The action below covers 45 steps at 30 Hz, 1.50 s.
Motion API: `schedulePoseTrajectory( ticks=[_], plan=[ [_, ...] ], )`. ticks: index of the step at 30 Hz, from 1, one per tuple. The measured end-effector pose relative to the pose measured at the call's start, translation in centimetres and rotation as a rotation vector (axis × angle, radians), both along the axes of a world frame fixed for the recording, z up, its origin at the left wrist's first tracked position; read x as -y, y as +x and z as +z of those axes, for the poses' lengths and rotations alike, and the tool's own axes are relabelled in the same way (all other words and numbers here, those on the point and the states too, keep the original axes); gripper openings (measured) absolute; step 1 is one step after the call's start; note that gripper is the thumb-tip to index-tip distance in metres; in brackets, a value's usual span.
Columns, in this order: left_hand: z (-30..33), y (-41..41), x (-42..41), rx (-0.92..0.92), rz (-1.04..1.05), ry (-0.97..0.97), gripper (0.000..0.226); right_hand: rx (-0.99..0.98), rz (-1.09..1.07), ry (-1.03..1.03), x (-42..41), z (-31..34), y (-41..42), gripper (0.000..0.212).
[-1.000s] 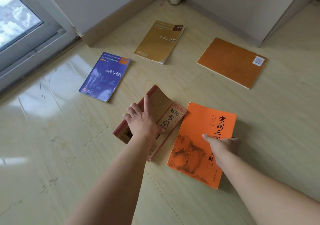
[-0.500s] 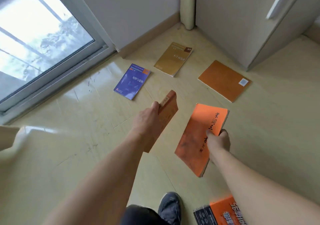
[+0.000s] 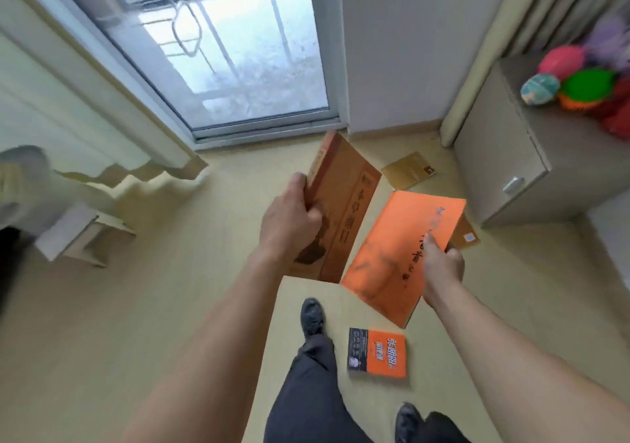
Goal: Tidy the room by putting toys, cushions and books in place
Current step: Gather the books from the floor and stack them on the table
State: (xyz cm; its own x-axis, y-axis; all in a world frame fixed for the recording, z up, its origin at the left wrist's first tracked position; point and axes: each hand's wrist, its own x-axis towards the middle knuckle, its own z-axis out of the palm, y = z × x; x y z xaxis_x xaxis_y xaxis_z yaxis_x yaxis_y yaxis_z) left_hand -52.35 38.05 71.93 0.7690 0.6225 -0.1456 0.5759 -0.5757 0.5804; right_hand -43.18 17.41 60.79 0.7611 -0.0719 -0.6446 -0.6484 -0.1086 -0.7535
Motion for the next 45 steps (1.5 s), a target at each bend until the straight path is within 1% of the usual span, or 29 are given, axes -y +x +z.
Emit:
schedulePoseTrajectory(
  ticks=[1, 3, 7, 9, 12, 15, 18, 21, 23, 24, 26, 28, 30, 33, 37, 40, 42, 45],
  plan=[
    [2.6, -2.4, 0.0, 0.049, 0.052, -0.042, 0.019, -0.008, 0.029, 0.048, -0.3, 2.1, -1.4, 0.019],
    [6.6, -6.9, -0.6, 0.13, 0.152, -0.169, 0.024, -0.037, 0.097, 0.129, -1.6, 5.4, -3.9, 0.022],
    [11.1, -14.5, -3.1, 0.311, 0.261, -0.455, 0.036, -0.089, 0.283, 0.238, -5.6, 9.5, -8.3, 0.031],
    [12.2, -18.3, -4.9, 0.383, 0.3, -0.514, 0.03, -0.11, 0.403, 0.284, -8.8, 11.0, -10.7, 0.038],
    [13.0, -23.2, -8.4, 0.447, 0.342, -0.589, 0.022, -0.144, 0.554, 0.359, -14.5, 13.4, -13.8, 0.041],
    [12.9, -27.6, -12.7, 0.452, 0.402, -0.613, 0.027, -0.171, 0.654, 0.388, -20.5, 16.3, -16.9, 0.045],
    [11.8, -32.3, -18.0, 0.472, 0.529, -0.623, 0.032, -0.17, 0.775, 0.432, -27.0, 18.4, -21.4, 0.053],
    [11.1, -35.8, -22.1, 0.512, 0.588, -0.773, 0.035, -0.113, 0.883, 0.432, -32.8, 20.4, -25.9, 0.051],
    [10.8, -37.8, -24.6, 0.53, 0.594, -0.776, 0.033, -0.034, 0.949, 0.402, -36.5, 22.0, -28.4, 0.049],
    [10.6, -38.4, -25.5, 0.544, 0.607, -0.759, 0.034, -0.019, 0.975, 0.411, -38.0, 22.7, -29.3, 0.053],
    [10.1, -40.2, -27.9, 0.564, 0.652, -0.725, 0.039, -0.041, 1.025, 0.448, -41.2, 23.5, -31.1, 0.068],
    [9.5, -41.4, -30.5, 0.574, 0.709, -0.714, 0.045, -0.046, 1.06, 0.481, -43.9, 24.2, -32.6, 0.076],
    [8.9, -42.7, -33.3, 0.589, 0.757, -0.708, 0.046, -0.056, 1.064, 0.481, -46.9, 24.0, -34.1, 0.076],
    [8.7, -44.3, -37.2, 0.584, 0.769, -0.713, 0.044, -0.094, 1.031, 0.443, -51.2, 22.8, -35.1, 0.072],
    [7.9, -46.4, -44.3, 0.585, 0.806, -0.795, 0.04, -0.124, 0.977, 0.352, -58.8, 20.4, -36.2, 0.062],
    [6.2, -47.3, -51.7, 0.552, 0.834, -0.735, 0.045, -0.201, 1.027, 0.334, -66.6, 18.8, -36.8, 0.07],
    [5.4, -47.5, -56.5, 0.562, 0.872, -0.714, 0.045, -0.238, 1.082, 0.343, -71.8, 18.4, -36.9, 0.075],
    [5.6, -47.5, -63.2, 0.568, 0.992, -0.722, 0.042, -0.223, 1.269, 0.294, -79.8, 18.5, -37.1, 0.067]
  ],
)
